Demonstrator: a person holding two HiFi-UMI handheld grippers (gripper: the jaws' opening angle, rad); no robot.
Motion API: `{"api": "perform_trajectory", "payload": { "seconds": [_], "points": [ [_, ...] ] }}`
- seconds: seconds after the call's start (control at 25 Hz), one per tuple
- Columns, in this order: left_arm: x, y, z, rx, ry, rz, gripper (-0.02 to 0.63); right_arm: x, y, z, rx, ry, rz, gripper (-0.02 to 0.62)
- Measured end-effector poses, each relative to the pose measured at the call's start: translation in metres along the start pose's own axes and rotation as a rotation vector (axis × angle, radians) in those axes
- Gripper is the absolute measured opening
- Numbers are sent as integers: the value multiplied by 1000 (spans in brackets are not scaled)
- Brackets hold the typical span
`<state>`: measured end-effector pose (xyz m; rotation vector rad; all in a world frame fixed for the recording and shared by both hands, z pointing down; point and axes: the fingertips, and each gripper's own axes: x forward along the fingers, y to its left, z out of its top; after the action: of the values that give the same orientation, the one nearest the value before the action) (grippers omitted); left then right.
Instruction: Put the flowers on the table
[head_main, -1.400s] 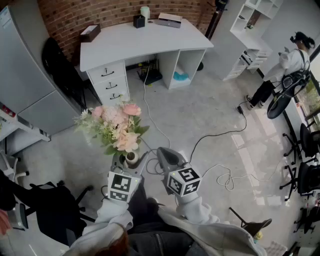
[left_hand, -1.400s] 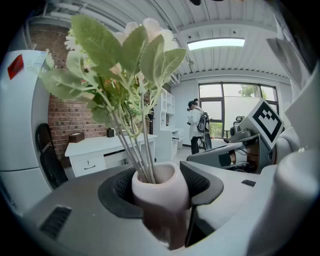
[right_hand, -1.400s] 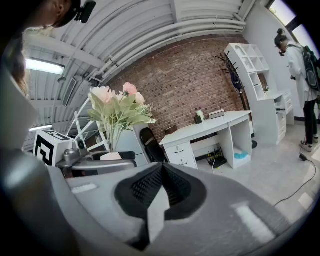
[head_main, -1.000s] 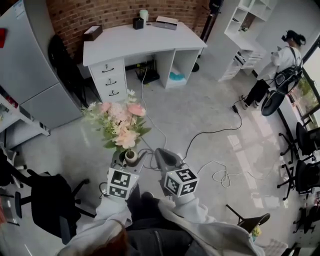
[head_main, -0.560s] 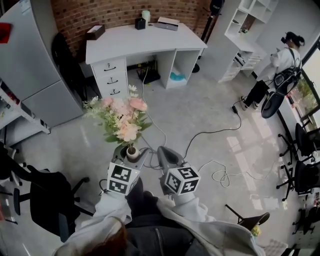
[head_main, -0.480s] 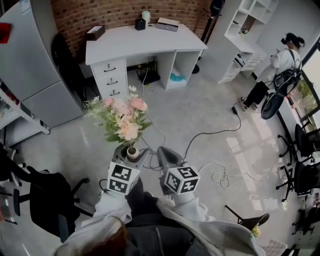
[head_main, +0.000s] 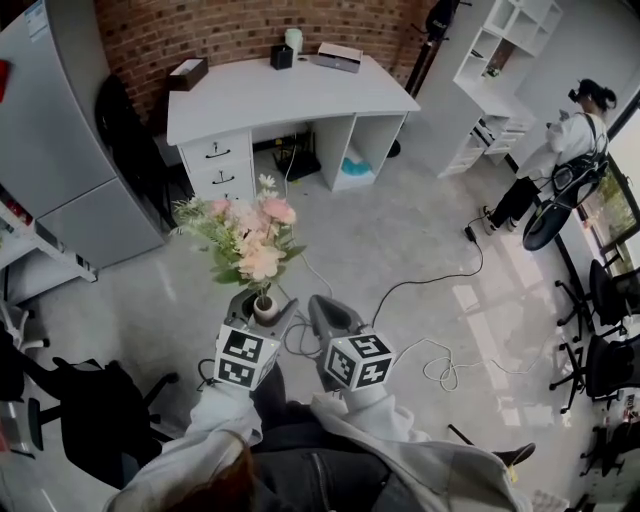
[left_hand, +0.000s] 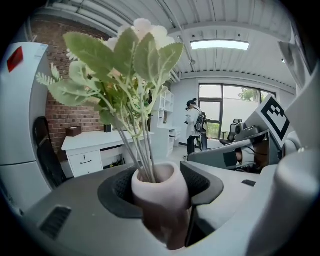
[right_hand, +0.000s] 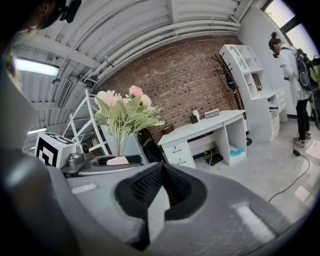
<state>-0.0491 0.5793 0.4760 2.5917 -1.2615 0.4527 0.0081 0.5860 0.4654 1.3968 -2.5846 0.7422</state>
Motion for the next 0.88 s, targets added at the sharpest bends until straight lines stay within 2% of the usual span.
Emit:
{"api": "perform_trajectory", "payload": {
  "seconds": [0.16, 0.48, 0.88],
  "points": [
    [20, 34, 15, -8, -8, 1, 236, 38, -9, 19, -17, -8, -10, -2],
    [51, 110, 43, -20, -11, 22, 236, 110, -21, 52, 31, 22, 16, -2],
    [90, 164, 66, -9, 2, -6, 236, 179, -31, 91, 53, 34, 35, -2]
  ]
}}
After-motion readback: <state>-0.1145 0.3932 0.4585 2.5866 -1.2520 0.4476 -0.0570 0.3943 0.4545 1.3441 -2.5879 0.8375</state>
